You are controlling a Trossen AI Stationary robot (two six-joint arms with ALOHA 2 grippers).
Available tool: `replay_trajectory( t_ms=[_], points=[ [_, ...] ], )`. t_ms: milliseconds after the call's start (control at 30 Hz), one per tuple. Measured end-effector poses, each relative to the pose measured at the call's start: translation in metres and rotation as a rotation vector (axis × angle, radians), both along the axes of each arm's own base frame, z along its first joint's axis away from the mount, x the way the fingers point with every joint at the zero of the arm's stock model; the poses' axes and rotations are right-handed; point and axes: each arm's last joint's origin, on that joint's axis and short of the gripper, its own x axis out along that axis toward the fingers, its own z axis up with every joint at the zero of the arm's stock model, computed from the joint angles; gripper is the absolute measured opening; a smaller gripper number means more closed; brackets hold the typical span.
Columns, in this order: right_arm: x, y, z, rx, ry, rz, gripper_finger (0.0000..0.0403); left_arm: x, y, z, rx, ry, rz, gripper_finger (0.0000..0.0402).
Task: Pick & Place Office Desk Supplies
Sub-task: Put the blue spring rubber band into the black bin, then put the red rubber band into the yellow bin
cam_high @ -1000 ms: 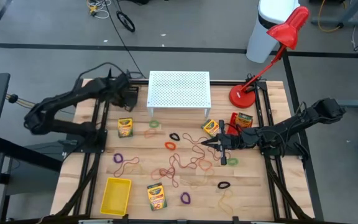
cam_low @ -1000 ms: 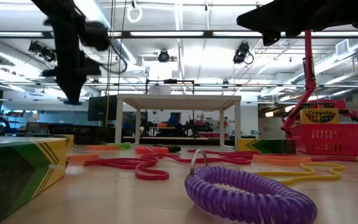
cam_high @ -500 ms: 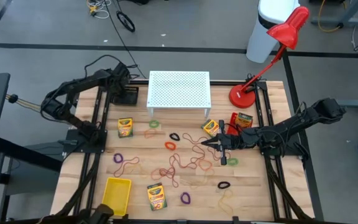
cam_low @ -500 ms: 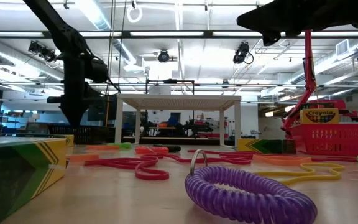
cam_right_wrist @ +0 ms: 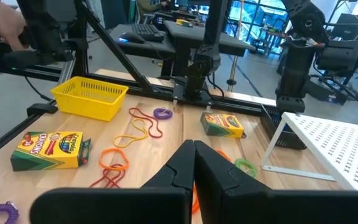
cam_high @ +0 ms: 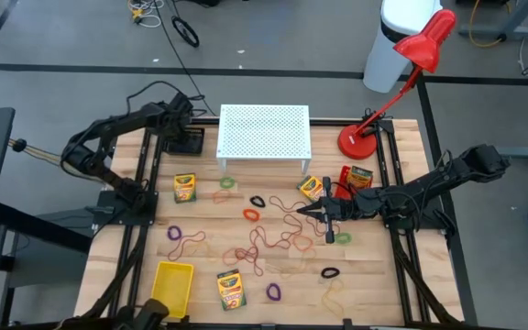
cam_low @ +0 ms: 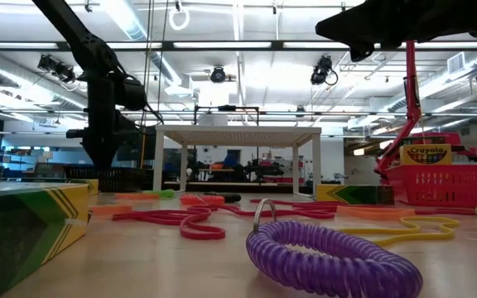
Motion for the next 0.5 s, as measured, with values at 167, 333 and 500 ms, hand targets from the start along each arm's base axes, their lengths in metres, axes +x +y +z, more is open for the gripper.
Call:
replay_trajectory(
  t_ms=[167,333,500],
  points=[
    [0.0,0.0,0.0,0.0,0.0,0.0,0.0012,0.002,0.003,-0.009,-0.034,0.014,-0.04,0.0104],
    [0.0,0.0,0.0,0.008,0.0,-0.014,0.0012,0.004,-0.005,-0.001,-0.007,0.053,-0.104,0.007],
    [0.002,-0.008,-0.001,0.091,0.012,-0.075,0.0012,0.012,-0.03,0.026,0.032,-0.024,-0.201,0.001]
  ],
)
